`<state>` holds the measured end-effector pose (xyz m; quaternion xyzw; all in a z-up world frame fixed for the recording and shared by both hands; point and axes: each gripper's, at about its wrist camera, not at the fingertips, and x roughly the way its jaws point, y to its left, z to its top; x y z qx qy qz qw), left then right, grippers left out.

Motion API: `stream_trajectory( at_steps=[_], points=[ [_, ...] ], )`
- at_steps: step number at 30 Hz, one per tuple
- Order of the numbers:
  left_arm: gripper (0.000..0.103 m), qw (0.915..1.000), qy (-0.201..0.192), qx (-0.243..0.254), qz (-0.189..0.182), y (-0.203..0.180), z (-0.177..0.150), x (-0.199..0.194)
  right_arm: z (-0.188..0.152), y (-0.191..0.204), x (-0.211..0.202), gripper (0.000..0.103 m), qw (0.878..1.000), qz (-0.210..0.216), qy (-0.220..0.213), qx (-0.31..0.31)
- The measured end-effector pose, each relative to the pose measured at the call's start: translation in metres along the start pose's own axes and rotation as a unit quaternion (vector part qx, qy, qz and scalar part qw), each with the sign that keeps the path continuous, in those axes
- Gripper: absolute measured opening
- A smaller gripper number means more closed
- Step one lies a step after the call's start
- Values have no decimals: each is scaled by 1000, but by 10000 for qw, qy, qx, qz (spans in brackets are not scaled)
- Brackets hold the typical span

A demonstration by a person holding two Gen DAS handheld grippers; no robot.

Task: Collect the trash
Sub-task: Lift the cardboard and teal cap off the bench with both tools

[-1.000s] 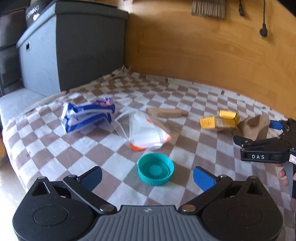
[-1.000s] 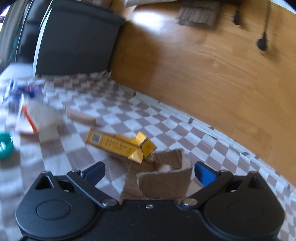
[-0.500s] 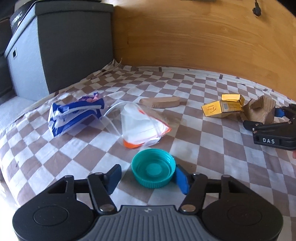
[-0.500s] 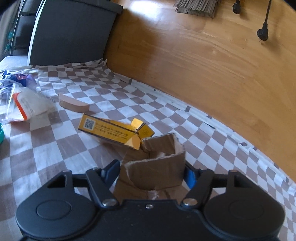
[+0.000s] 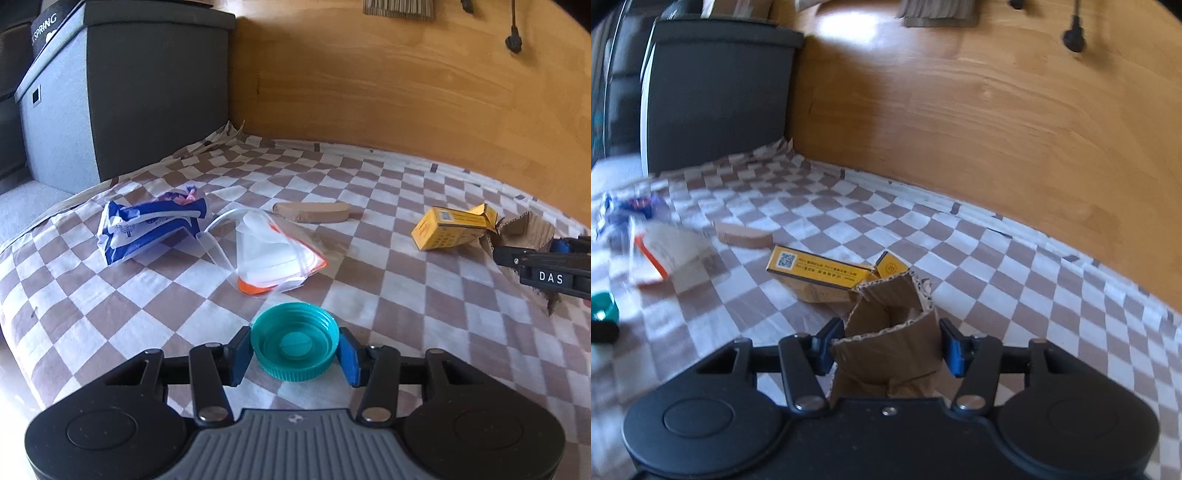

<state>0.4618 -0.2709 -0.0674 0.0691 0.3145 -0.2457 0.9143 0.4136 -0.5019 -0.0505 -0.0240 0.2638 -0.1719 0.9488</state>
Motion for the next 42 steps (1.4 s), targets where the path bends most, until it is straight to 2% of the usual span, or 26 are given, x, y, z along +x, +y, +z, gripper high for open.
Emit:
stream_trajectory(
  at_steps=[9, 16, 24, 33, 42],
  points=[
    [50, 9995, -250, -121, -148, -1, 6, -43, 15, -8, -49, 56, 9969, 228, -498, 572],
    [50, 9989, -391, -200, -171, -2, 10, -69, 23, 4, -86, 56, 9955, 366, -765, 425],
    [50, 9986, -464, -251, -60, 1, 8, -91, 11, 20, -101, 56, 9964, 523, -598, 282],
    [50, 9982, -497, -312, 106, 11, -3, -113, 0, 38, -119, 56, 9942, 839, -609, 279],
    [50, 9958, -633, -417, 509, 33, -15, -137, -3, 66, -126, 57, 9919, 1126, -548, 200]
  ],
)
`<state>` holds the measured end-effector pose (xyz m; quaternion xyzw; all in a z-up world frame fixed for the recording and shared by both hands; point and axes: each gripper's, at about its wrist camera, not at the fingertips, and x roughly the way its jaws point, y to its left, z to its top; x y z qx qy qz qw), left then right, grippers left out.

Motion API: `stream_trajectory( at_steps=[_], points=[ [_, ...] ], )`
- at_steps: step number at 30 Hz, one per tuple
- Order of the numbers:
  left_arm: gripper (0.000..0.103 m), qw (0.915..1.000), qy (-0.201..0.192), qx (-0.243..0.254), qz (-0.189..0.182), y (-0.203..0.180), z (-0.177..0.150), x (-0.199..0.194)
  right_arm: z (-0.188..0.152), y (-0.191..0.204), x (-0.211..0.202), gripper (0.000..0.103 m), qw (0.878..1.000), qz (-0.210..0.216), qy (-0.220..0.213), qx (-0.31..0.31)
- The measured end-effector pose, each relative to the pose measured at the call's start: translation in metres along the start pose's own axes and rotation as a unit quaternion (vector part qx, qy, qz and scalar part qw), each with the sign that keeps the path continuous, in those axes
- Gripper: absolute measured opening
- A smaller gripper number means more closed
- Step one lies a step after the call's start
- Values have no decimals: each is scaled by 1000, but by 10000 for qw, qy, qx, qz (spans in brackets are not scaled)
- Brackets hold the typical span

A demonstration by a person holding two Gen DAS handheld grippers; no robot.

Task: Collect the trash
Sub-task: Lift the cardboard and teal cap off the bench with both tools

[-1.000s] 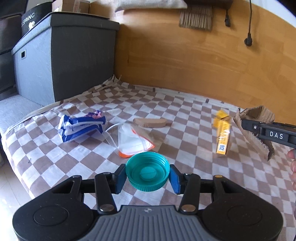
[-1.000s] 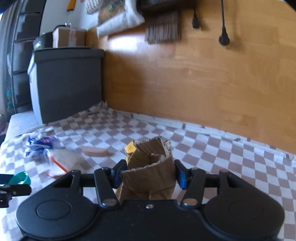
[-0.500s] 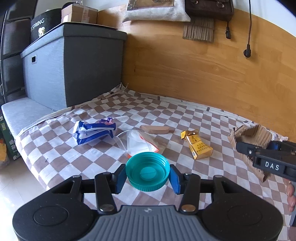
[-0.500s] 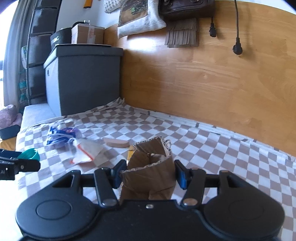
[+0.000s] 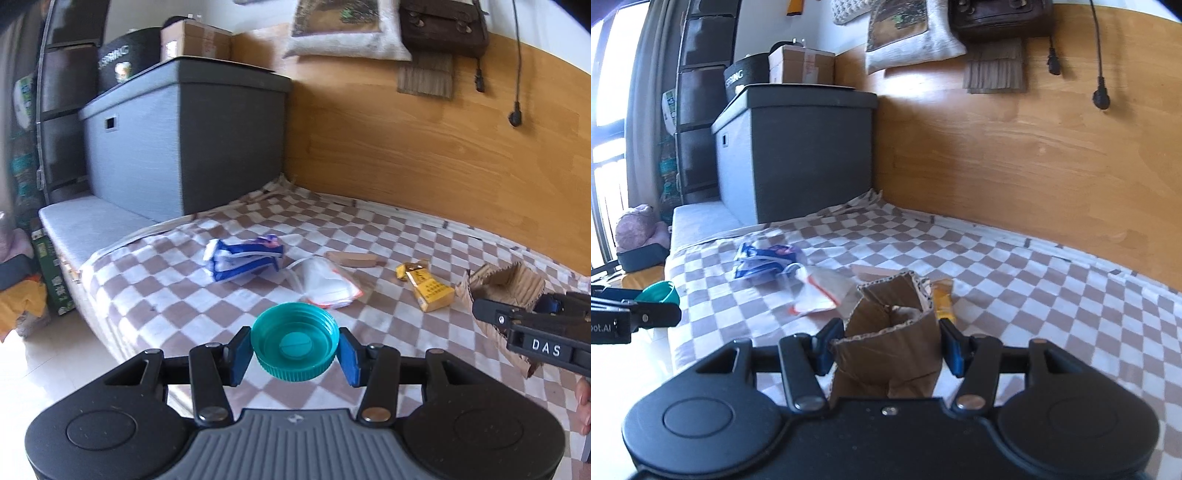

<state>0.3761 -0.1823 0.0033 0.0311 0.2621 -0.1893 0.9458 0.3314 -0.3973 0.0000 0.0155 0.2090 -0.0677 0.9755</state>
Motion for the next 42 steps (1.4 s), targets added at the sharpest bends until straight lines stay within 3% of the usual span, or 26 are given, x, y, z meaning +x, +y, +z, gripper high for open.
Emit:
stream_trajectory(
  at_steps=[10, 29, 42],
  points=[
    [50, 9987, -154, -105, 466, 40, -13, -26, -2, 46, -2, 57, 9989, 459, 53, -41],
    [50, 9926, 9, -638, 1037, 129, -62, -58, -22, 139, -2, 57, 9897, 1276, 403, -502],
    [50, 9856, 358, -1092, 1238, 176, -112, -45, -49, 186, 19, 57, 9773, 1706, 892, -887]
  ],
)
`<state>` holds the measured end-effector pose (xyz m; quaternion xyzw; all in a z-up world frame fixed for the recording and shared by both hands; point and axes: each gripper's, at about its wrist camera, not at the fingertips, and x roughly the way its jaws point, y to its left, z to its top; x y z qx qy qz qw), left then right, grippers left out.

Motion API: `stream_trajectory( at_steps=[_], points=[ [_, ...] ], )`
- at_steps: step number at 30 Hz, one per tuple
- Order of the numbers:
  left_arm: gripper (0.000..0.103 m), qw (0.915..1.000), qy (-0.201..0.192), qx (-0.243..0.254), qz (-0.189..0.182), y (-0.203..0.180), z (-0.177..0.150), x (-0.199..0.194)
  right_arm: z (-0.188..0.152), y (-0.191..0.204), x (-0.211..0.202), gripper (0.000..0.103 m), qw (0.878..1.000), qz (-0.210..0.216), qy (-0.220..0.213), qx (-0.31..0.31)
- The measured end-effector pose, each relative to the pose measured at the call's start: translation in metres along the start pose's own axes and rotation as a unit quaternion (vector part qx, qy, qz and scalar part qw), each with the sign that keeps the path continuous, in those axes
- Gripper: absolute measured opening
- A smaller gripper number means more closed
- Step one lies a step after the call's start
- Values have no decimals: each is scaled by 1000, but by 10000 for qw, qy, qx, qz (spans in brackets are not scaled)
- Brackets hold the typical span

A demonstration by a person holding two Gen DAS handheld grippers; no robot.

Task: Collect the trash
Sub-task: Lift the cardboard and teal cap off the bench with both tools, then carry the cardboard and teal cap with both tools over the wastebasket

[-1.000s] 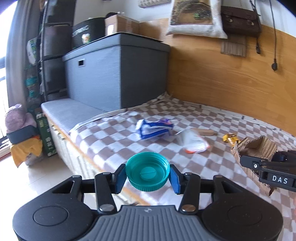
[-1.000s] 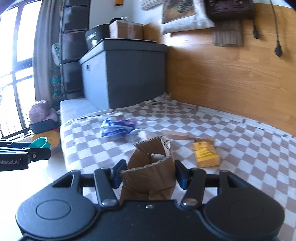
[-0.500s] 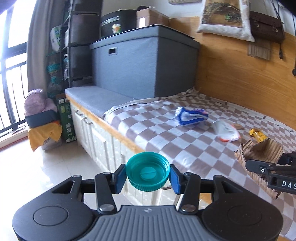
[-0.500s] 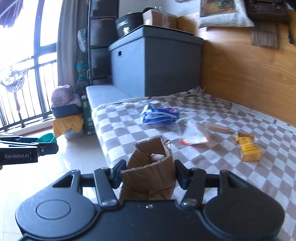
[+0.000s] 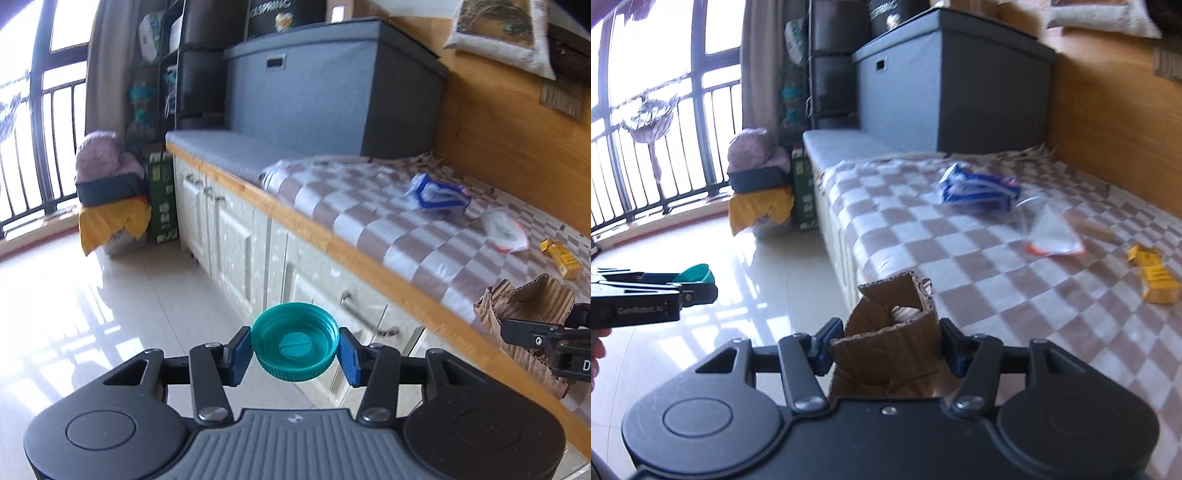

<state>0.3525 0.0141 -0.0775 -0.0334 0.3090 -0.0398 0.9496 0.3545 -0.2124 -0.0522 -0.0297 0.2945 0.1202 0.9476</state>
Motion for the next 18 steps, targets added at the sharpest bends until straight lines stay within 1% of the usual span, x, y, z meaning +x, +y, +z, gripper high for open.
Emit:
stream_trajectory(
  at_steps=[5, 9, 13, 16, 18],
  points=[
    [50, 9994, 272, -221, -79, 12, -11, 18, -7, 6, 23, 57, 9990, 275, 313, 135],
    [50, 9987, 453, -207, -108, 15, -18, 34, -14, 15, 41, 57, 9970, 506, 570, 161],
    [50, 9955, 783, -448, -274, 19, -26, 52, -21, 22, 61, 57, 9937, 677, 872, 173],
    [50, 9925, 1081, -461, -333, 18, -37, 65, -31, 23, 78, 57, 9887, 818, 1234, 255],
    [50, 9891, 1321, -528, -390, 20, -45, 72, -39, 24, 89, 57, 9853, 840, 1458, 285]
  ],
)
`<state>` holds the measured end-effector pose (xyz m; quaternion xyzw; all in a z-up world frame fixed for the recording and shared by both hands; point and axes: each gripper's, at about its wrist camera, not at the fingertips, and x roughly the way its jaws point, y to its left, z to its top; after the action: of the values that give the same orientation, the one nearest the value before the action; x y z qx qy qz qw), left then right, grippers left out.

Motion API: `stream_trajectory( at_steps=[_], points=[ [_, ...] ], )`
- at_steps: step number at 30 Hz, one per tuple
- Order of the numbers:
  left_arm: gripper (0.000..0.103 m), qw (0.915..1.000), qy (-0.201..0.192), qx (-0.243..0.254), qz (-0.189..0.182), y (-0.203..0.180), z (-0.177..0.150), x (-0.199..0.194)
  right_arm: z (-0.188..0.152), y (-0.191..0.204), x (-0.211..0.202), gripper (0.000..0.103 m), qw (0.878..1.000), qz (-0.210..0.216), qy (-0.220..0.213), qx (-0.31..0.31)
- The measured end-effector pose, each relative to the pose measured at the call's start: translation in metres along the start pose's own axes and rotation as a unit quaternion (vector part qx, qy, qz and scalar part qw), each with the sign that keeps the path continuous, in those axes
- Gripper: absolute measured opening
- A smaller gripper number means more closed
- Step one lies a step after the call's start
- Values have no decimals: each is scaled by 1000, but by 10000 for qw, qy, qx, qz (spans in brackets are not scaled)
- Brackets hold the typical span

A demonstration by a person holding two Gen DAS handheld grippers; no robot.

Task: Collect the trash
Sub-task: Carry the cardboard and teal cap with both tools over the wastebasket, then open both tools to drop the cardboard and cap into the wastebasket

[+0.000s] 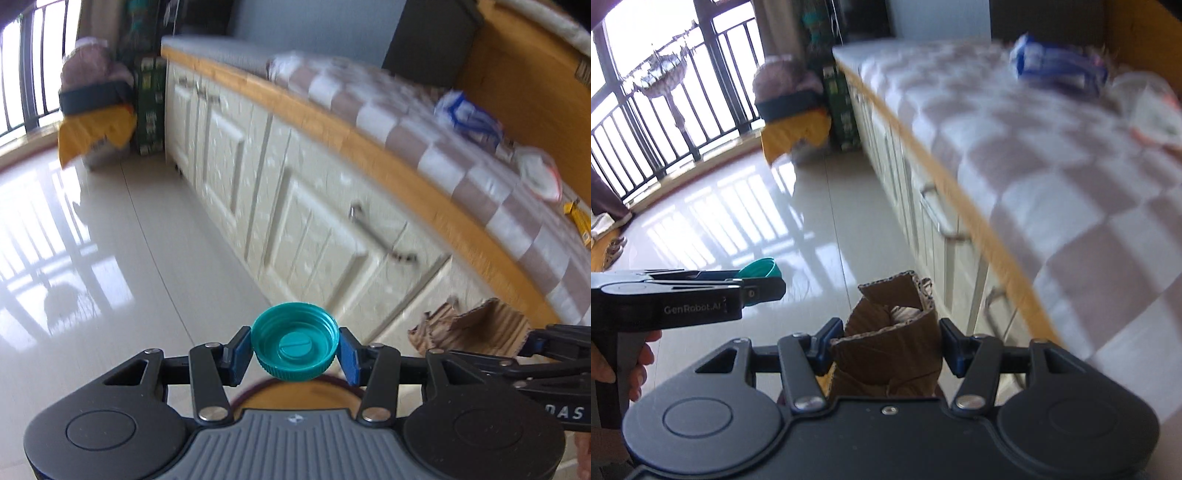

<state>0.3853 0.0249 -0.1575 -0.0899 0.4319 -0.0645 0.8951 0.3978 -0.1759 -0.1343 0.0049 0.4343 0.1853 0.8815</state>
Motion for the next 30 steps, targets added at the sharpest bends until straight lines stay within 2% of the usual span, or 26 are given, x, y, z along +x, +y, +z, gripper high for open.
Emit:
stream_trajectory(
  at_steps=[6, 12, 16, 26, 28, 29, 30],
  points=[
    [50, 9969, 760, -192, -52, 9, -21, 23, -14, -10, 32, 57, 9971, 124, 671, 352],
    [50, 9890, 1472, -128, 29, 16, -45, 40, -29, -14, 54, 58, 9889, 278, 1222, 803],
    [50, 9825, 1858, -15, -81, 13, -60, 48, -37, -8, 64, 58, 9870, 244, 1413, 721],
    [50, 9653, 2532, 452, -461, -10, -92, 58, -38, 4, 75, 59, 9842, 332, 1647, 565],
    [54, 9631, 2610, 474, -466, -10, -94, 61, -36, 6, 76, 60, 9843, 377, 1628, 563],
    [64, 9620, 2648, 470, -461, -10, -95, 61, -35, 6, 75, 61, 9847, 412, 1597, 557],
    [80, 9609, 2694, 455, -456, -9, -96, 62, -34, 5, 75, 62, 9853, 455, 1553, 548]
  ],
)
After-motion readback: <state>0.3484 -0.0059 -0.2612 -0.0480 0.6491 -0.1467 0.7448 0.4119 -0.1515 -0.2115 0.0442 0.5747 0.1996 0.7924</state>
